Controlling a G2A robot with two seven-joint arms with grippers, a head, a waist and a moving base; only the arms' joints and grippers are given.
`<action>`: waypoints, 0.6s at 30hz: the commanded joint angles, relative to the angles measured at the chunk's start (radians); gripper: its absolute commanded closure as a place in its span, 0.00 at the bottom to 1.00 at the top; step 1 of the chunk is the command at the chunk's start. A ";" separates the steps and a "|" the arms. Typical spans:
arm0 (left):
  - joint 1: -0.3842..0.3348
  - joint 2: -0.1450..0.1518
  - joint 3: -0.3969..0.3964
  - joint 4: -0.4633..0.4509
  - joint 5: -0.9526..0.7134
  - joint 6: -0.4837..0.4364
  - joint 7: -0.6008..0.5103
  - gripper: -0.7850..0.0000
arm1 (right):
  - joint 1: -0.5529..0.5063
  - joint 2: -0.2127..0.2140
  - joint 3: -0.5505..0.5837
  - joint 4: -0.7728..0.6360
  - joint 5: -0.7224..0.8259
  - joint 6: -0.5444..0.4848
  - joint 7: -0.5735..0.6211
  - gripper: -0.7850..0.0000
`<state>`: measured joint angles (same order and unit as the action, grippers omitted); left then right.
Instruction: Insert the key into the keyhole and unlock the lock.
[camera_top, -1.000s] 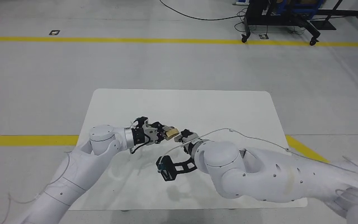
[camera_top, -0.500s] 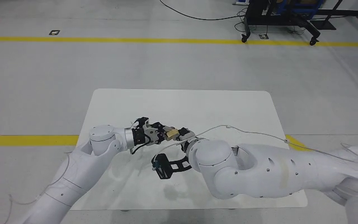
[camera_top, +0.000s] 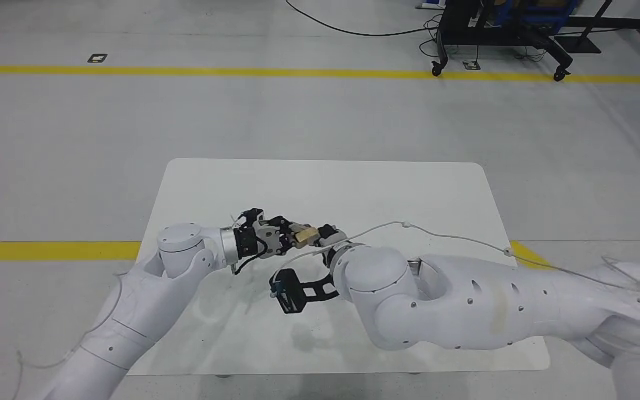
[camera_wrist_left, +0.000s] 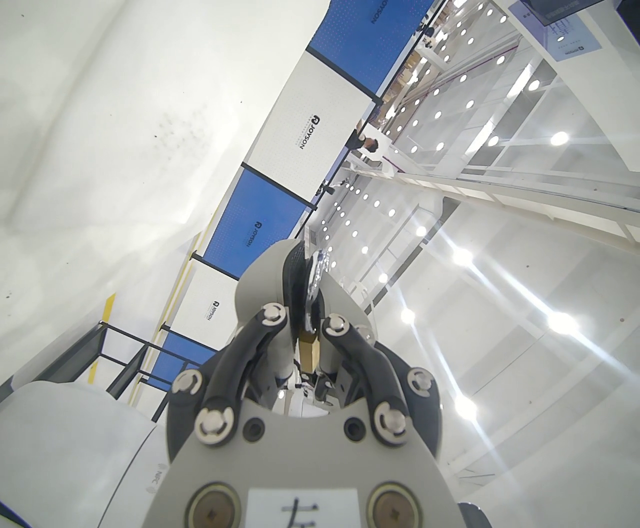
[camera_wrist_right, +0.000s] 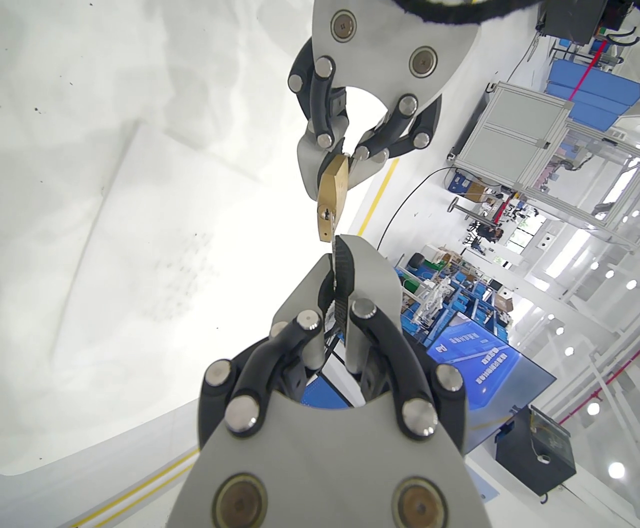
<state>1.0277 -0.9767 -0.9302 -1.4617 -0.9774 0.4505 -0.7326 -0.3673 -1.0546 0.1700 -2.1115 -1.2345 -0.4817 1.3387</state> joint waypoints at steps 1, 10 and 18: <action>0.003 -0.001 -0.004 -0.002 0.002 0.000 0.001 1.00 | -0.001 0.000 0.000 0.003 0.000 0.001 0.001 1.00; 0.009 -0.008 -0.011 -0.004 0.016 0.003 -0.007 1.00 | -0.018 -0.003 0.000 0.022 -0.022 -0.007 -0.007 1.00; 0.014 -0.013 -0.019 -0.007 0.023 0.013 0.003 1.00 | -0.027 -0.011 0.000 0.021 -0.038 0.004 0.004 1.00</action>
<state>1.0411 -0.9896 -0.9483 -1.4675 -0.9551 0.4621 -0.7312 -0.3930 -1.0648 0.1700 -2.0907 -1.2712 -0.4785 1.3419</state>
